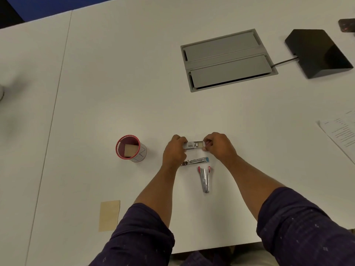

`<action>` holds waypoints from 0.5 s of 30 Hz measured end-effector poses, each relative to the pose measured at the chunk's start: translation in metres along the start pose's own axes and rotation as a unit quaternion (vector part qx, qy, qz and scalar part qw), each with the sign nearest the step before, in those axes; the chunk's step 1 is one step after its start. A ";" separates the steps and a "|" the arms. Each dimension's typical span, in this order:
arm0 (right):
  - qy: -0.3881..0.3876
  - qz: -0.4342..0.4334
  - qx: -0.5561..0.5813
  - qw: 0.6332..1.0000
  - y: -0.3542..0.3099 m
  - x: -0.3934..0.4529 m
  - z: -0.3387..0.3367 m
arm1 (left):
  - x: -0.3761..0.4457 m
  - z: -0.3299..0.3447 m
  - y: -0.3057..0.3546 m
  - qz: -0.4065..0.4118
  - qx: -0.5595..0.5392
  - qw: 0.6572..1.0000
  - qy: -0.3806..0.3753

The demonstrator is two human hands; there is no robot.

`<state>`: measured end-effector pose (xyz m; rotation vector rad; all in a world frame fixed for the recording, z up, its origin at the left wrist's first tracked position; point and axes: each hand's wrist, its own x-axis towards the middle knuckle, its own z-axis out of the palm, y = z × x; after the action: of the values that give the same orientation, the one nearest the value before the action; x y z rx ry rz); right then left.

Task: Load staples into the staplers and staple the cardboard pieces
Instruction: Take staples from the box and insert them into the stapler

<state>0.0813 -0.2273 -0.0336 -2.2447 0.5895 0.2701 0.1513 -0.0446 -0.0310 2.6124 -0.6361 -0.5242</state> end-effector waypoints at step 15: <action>0.034 -0.046 -0.088 0.995 -0.023 -0.008 0.011 | 0.000 0.002 -0.001 -0.007 -0.002 1.000 0.003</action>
<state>0.0860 -0.2031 -0.0235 -2.4517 0.5147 0.2058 0.1503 -0.0441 -0.0334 2.6145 -0.6145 -0.5204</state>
